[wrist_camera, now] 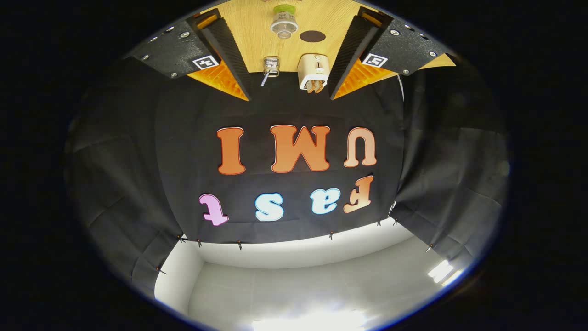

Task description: Take the bottle from table, then pour the juice into the cup, finally place the bottle on the coaster

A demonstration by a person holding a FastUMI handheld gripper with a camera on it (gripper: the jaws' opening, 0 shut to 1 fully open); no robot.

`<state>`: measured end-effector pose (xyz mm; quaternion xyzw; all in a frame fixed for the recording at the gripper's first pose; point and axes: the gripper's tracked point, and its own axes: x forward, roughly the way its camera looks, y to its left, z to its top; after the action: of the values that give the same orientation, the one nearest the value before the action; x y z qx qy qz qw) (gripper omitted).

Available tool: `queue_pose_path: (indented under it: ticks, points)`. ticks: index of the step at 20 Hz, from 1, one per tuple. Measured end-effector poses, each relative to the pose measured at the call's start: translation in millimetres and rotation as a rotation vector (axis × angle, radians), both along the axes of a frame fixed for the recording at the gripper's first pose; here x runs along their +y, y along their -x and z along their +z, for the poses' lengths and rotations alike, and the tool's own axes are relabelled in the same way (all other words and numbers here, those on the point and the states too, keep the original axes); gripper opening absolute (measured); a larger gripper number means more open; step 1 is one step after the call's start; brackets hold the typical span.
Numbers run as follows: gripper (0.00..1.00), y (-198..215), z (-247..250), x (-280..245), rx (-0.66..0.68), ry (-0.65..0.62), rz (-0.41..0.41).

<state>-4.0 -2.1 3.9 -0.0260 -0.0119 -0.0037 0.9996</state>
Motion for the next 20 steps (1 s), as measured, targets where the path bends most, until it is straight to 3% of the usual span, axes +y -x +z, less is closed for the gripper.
queue_pose_path:
  ticks: [13,20]
  points:
    - [0.97,0,-7,13,-0.015,-0.011,0.025]
    - [0.97,0,-58,13,0.030,-0.018,0.050]
